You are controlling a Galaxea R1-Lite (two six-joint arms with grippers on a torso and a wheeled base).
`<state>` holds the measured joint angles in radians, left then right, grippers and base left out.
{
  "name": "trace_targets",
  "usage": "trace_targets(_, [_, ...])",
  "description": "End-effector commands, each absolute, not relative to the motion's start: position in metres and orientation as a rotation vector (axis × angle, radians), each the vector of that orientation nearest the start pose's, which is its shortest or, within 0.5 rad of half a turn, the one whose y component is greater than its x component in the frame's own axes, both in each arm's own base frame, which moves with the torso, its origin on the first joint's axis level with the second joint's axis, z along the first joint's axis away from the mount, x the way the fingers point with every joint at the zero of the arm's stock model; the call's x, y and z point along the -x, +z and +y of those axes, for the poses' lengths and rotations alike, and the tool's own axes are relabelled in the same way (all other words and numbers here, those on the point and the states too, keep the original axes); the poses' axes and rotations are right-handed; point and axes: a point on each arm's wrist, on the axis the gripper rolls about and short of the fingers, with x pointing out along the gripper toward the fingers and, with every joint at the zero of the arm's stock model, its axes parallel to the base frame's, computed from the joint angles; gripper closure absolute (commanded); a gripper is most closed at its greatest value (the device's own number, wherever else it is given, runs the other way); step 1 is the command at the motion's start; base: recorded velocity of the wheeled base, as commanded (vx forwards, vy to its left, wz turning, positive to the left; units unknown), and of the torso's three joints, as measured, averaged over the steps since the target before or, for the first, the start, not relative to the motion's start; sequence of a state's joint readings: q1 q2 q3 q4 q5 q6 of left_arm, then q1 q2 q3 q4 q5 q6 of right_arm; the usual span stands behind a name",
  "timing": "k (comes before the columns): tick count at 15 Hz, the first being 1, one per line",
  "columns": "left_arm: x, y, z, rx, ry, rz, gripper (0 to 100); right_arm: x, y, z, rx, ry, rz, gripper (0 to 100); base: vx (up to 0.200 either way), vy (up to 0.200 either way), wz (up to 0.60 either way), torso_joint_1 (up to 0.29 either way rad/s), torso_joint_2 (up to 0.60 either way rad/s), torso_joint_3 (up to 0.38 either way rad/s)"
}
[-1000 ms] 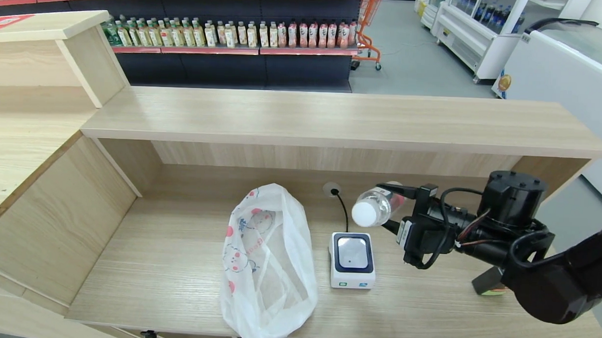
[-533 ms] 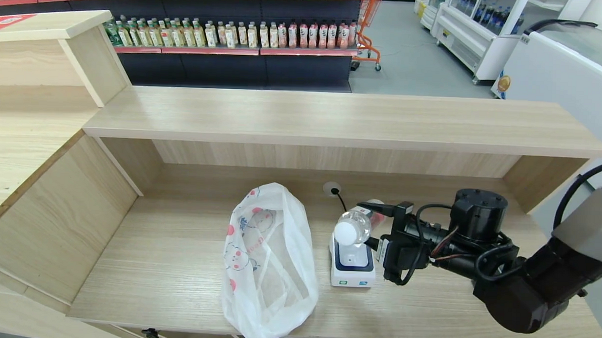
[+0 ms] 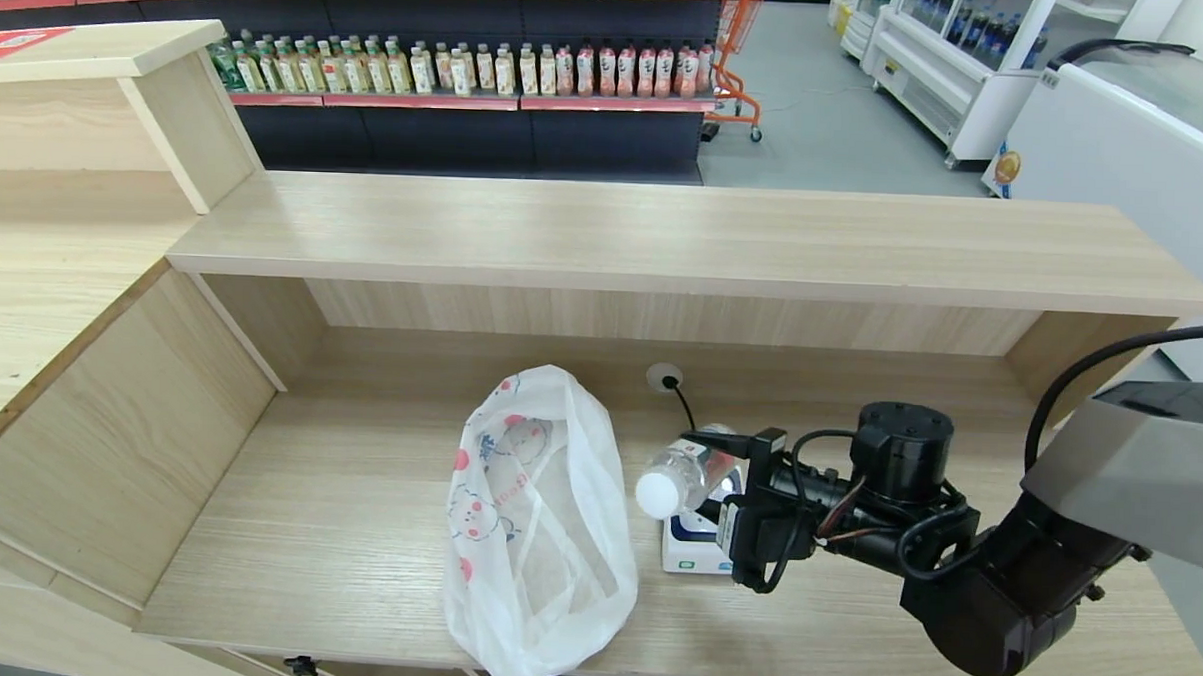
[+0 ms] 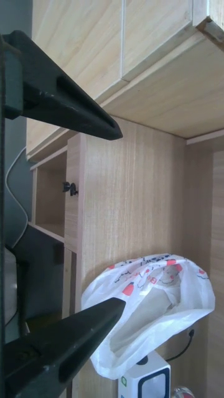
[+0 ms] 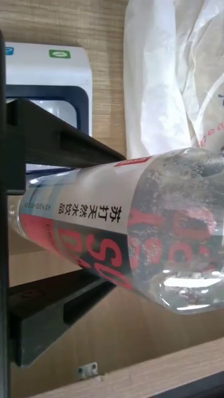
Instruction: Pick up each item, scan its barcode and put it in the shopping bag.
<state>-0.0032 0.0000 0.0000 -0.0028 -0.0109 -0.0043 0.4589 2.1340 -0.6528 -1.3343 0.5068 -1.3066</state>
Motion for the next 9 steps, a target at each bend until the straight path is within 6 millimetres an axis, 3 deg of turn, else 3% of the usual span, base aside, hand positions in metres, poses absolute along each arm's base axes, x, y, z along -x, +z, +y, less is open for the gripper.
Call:
trace_targets(1, [0.0228, 0.0758, -0.0002, 0.005, -0.014, -0.003, 0, -0.3103, 0.0641, 0.1678, 1.191, 0.933, -0.482, 100, 0.0, 0.0, 0.0, 0.0, 0.0, 0.0])
trace_targets(9, [0.0228, 0.0758, -0.0002, 0.005, -0.014, -0.003, 0, -0.3113, 0.0567, 0.1648, 1.189, 0.947, -0.46, 100, 0.0, 0.0, 0.0, 0.0, 0.0, 0.0])
